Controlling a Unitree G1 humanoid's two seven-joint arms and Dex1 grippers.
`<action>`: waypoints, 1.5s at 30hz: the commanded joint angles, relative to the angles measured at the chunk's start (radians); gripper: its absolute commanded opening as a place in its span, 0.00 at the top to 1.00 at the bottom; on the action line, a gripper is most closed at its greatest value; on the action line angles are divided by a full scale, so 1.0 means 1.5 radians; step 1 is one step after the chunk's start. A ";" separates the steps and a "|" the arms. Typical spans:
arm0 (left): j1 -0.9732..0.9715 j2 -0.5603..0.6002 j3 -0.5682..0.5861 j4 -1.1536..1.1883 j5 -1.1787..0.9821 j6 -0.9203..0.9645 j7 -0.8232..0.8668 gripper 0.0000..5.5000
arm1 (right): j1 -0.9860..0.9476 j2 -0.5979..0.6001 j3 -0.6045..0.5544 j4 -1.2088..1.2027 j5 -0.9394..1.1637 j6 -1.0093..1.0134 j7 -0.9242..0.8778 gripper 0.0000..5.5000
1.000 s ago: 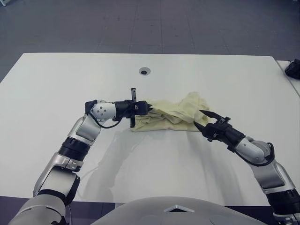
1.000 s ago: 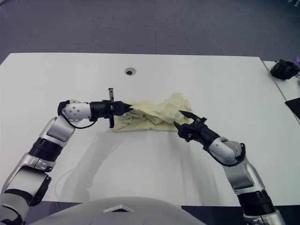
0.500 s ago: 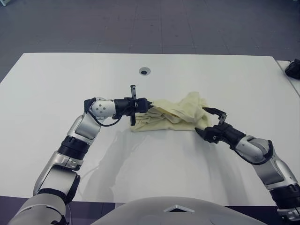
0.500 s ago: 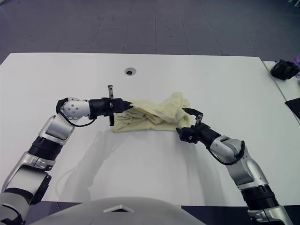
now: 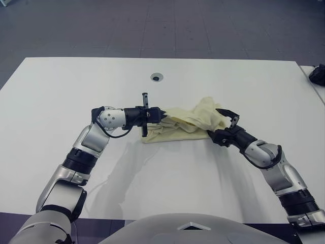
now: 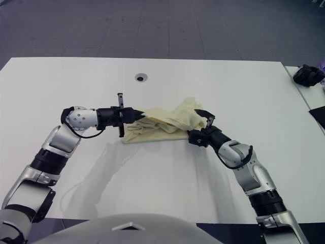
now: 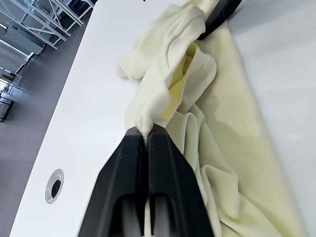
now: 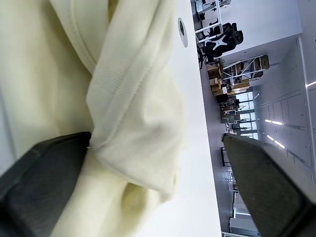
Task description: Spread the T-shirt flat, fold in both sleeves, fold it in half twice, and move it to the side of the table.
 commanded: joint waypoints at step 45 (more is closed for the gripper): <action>-0.308 -0.029 0.037 0.373 0.049 -0.125 0.068 1.00 | -0.384 0.078 -0.048 0.223 0.199 0.084 0.057 1.00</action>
